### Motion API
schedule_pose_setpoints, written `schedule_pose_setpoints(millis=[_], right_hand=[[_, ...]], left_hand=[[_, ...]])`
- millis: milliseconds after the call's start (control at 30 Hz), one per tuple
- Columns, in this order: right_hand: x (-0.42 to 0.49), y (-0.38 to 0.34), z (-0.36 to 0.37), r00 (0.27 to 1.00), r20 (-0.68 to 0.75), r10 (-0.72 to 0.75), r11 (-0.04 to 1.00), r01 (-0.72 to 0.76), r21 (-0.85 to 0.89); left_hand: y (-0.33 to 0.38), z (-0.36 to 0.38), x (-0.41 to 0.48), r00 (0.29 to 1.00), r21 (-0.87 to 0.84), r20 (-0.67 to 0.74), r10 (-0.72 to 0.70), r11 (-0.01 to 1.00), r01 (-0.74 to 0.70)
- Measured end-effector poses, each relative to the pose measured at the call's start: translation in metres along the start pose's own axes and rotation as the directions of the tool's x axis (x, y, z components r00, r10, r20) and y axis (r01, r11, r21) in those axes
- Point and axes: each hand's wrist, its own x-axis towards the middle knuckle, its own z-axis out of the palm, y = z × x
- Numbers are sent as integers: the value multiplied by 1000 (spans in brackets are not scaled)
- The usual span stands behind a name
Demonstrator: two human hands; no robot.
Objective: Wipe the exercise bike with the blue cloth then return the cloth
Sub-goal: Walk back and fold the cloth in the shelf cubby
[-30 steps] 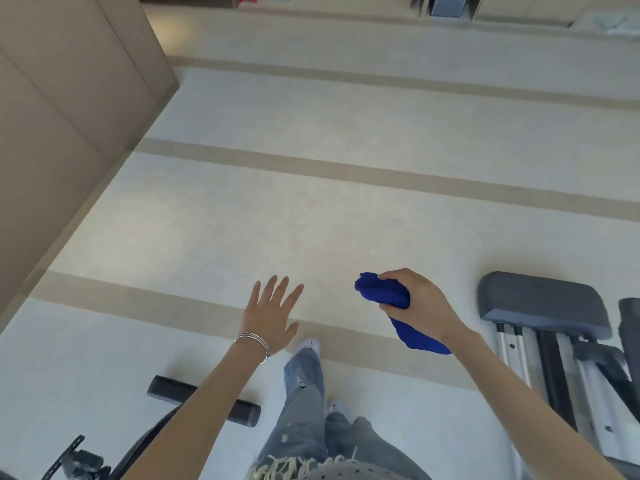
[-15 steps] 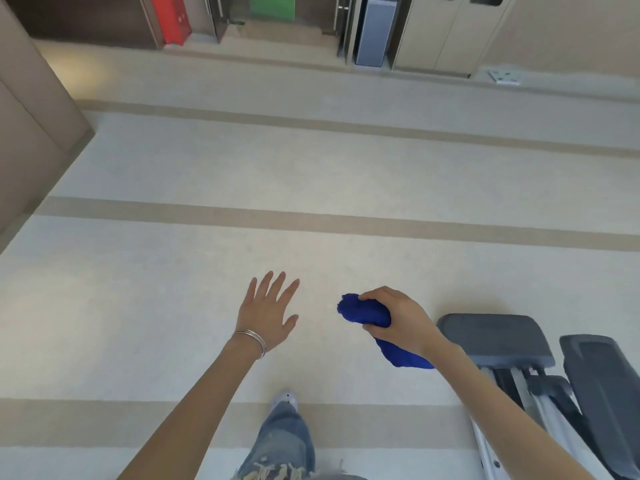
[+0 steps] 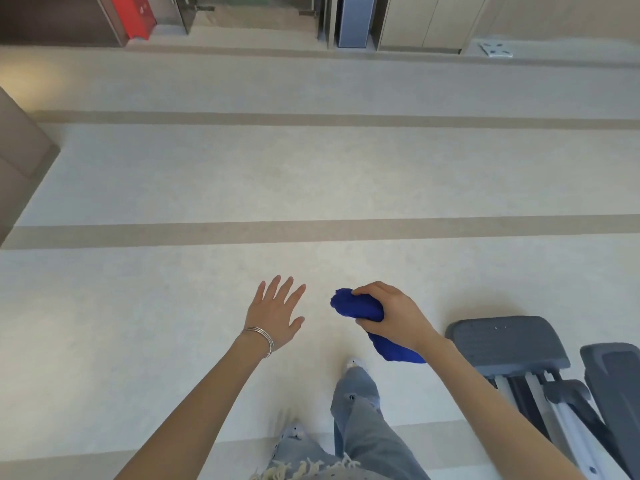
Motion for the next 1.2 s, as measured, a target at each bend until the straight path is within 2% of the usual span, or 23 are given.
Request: schedule_pose_setpoints(millis=[267,533,733,1000,1200], right_hand=[[78,65,-59,999,42,13,1000,-12,-7],[153,131,-160,1000,-12,21,999,-21,-28],[190,173,-203,998,-24,59,998,-60,-27],[263,204,-218,994,-5,106,994,-106,0],[352,210,-252,990,-49,130,991,-129,18]], left_hand=[[22,-28,109,998,4,64,5,1000,-5],[62,-98,247,1000,-39,-23,-10,999,9],[86,-123,317,999,-62,-42,25,998,-27],[68,-141,411,996,-56,31,85,995,-83],[28,-177,502,991,2,38,130,991,-130]])
